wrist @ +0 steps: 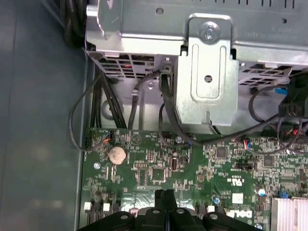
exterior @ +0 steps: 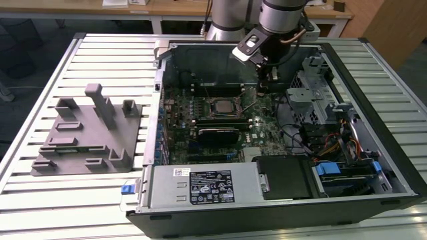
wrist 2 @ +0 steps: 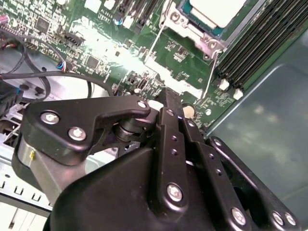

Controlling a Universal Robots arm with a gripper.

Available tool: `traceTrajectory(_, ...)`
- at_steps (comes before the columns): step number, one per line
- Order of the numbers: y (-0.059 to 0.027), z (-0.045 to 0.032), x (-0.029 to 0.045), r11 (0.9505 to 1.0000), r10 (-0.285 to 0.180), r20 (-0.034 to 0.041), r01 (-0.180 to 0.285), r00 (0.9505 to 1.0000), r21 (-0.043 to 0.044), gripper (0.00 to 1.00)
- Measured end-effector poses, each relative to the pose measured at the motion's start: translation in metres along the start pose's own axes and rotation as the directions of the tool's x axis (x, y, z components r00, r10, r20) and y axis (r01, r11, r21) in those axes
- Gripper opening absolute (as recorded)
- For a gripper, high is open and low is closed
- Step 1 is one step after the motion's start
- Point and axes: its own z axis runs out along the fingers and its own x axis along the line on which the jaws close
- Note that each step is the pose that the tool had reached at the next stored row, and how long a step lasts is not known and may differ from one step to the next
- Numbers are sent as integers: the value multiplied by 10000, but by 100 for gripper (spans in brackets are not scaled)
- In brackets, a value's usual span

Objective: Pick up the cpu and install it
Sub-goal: 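Close the cpu cover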

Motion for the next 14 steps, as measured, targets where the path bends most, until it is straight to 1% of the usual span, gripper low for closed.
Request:
traceTrajectory(4,41,34,1,10000,-1,0,1,10000,0,11)
traceTrajectory(10,40,134,5,10000,0,1,0,10000,1,11)
traceTrajectory(14,28,150,5,10000,0,0,0,10000,1,11)
